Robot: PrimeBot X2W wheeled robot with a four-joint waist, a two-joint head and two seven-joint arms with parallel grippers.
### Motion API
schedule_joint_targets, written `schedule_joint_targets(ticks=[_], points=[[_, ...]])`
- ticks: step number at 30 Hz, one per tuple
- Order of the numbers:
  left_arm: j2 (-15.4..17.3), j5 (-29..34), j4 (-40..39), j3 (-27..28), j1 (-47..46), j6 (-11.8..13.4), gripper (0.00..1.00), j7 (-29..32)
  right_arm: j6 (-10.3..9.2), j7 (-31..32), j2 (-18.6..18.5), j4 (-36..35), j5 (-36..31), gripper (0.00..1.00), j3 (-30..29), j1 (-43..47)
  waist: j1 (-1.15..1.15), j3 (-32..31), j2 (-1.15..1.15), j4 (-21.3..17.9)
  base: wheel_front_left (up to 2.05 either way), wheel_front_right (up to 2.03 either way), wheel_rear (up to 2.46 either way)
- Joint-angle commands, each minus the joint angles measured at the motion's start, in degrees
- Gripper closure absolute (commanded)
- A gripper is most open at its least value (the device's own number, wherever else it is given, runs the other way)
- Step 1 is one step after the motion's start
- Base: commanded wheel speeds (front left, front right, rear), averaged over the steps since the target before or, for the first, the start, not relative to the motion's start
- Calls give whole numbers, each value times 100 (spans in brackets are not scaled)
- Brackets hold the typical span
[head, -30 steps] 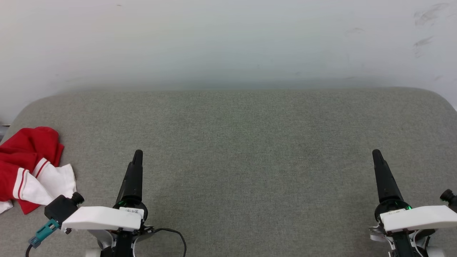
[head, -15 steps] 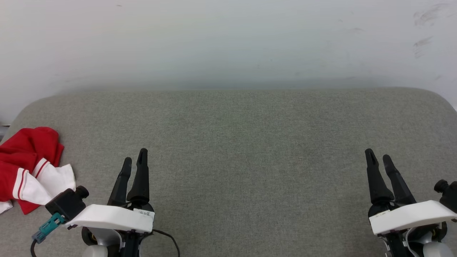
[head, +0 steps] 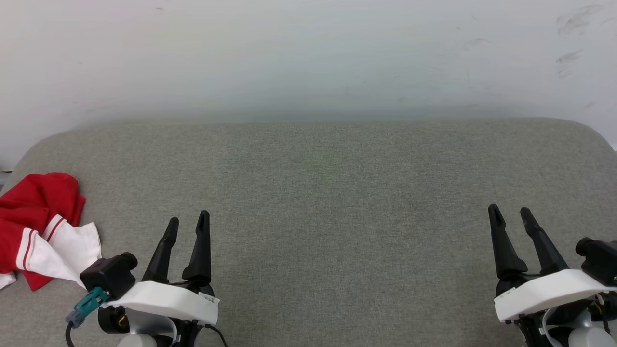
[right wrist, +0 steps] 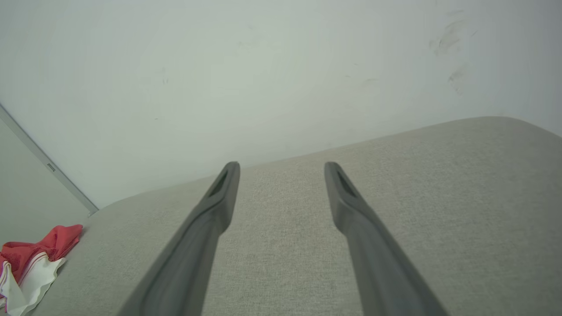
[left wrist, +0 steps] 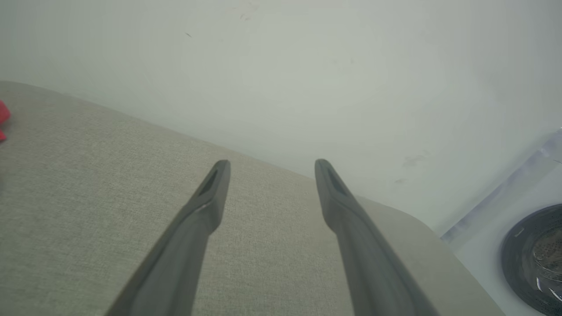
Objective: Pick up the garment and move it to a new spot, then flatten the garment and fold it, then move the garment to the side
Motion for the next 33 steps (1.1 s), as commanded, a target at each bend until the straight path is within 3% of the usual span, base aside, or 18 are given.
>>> schedule_joint_targets(ticks=[1, 17, 33], points=[[48, 199, -31, 11, -28, 0, 0, -48, -1, 10, 8, -94, -195, 0, -37, -7, 0, 0, 0, -4, 0, 0, 0], [35, 1407, 111, 57, -18, 35, 0, -270, -1, 50, 51, -323, -1148, 0, -72, 107, 0, -15, 0, -3, 0, 0, 0], [-2, 2160, 275, 92, -9, 91, 0, -460, -1, 35, 55, -450, -1699, 0, -99, 138, 0, -26, 0, 3, 0, 0, 0]])
